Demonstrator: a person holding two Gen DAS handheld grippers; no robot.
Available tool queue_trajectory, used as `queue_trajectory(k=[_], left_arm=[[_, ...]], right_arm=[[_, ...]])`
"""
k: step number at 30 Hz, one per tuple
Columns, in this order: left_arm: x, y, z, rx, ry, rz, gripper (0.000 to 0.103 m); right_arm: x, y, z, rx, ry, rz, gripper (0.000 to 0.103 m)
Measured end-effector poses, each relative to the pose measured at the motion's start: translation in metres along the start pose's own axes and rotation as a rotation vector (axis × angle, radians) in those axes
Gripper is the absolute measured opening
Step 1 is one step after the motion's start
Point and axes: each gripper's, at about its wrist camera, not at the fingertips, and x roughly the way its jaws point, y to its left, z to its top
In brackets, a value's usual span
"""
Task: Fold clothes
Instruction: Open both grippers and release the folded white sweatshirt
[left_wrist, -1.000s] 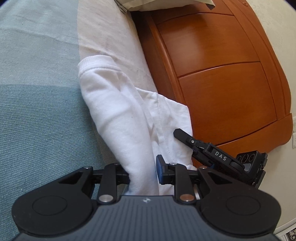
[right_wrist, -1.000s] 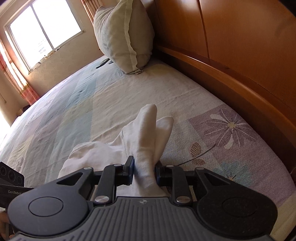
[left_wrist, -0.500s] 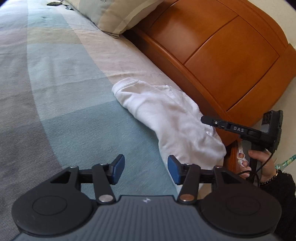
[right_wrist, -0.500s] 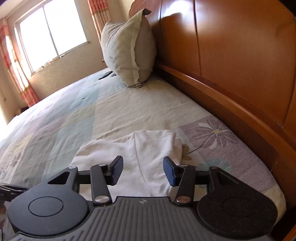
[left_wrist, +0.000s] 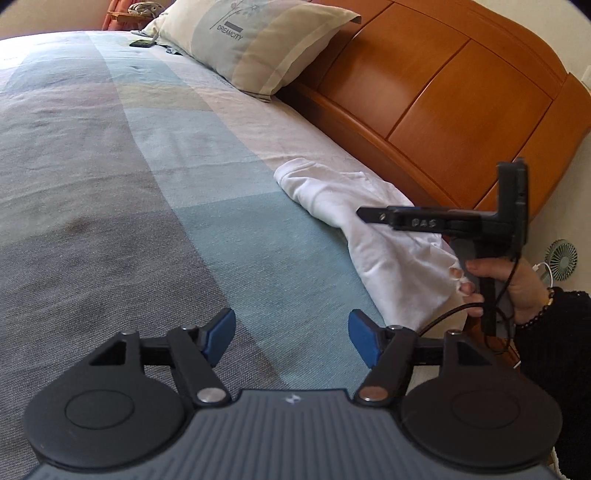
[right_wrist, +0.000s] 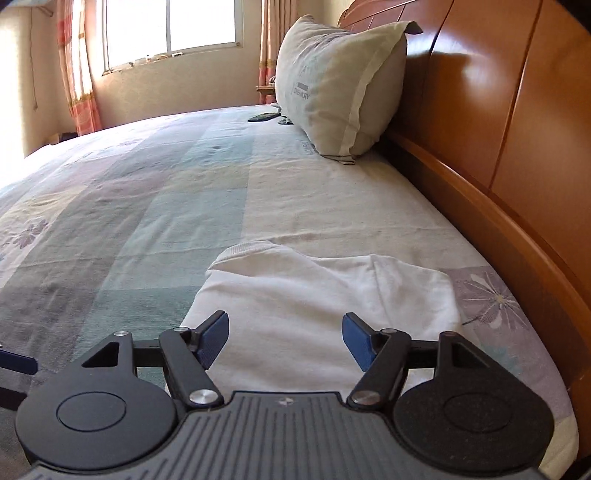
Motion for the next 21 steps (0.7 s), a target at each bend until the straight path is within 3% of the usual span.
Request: queue_trajectory(k=[2,4,8,13,17,21], left_arm=[[-0.008,0.003,-0.002,0.017,-0.01,0.027,0.068],[-0.013,0.006,-0.004,0.028,-0.019,0.03,0.07],[-0.014,0.007,-0.004,0.028,-0.026,0.028,0.071],[-0.017,0.009,-0.007,0.028,-0.025,0.03,0.072],[-0.024,0.017,-0.009,0.01,-0.037,0.04,0.073],[-0.026,0.022,-0.009,0.001,-0.047,0.048,0.074]], right_arm=[[0.026,0.01,-0.01,-0.031,0.079,-0.016,0.075],[0.023,0.028,-0.021,-0.124,0.046,-0.071,0.076],[0.014,0.027,-0.004,-0.101,0.09,-0.07,0.077],[0.027,0.029,0.025,-0.068,-0.003,-0.101,0.091],[0.066,0.025,0.018,-0.042,0.081,-0.125,0.098],[0.031,0.02,0.006,-0.02,0.058,-0.11,0.101]])
